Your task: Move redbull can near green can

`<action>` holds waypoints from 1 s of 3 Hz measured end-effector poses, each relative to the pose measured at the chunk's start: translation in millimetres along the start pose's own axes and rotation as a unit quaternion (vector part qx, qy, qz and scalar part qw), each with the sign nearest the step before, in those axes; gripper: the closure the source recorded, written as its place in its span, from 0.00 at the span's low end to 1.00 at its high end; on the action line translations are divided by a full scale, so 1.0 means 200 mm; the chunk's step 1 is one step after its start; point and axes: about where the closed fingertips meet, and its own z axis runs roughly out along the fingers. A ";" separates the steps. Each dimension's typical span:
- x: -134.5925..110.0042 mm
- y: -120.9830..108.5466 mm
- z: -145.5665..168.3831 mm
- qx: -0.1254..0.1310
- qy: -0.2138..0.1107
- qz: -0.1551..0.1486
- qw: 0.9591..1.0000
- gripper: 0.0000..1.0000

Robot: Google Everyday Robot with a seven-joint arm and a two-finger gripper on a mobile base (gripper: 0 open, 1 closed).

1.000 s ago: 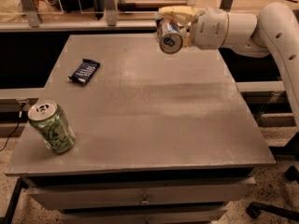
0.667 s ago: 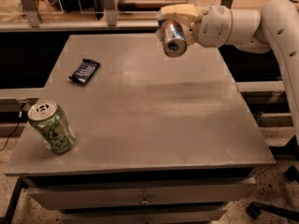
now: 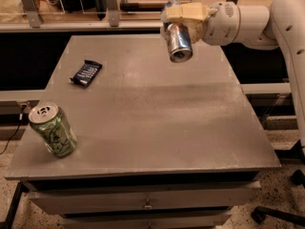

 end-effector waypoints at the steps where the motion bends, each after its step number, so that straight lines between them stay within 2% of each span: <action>1: -0.01 -0.01 -0.01 -0.004 -0.001 -0.032 0.999 1.00; 2: -0.06 -0.07 -0.06 -0.032 -0.010 -0.140 0.990 1.00; 3: -0.06 -0.06 -0.04 -0.031 -0.013 -0.180 0.983 1.00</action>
Offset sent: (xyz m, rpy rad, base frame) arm -0.0311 -0.0325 0.0132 -0.1501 -0.8160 -0.0404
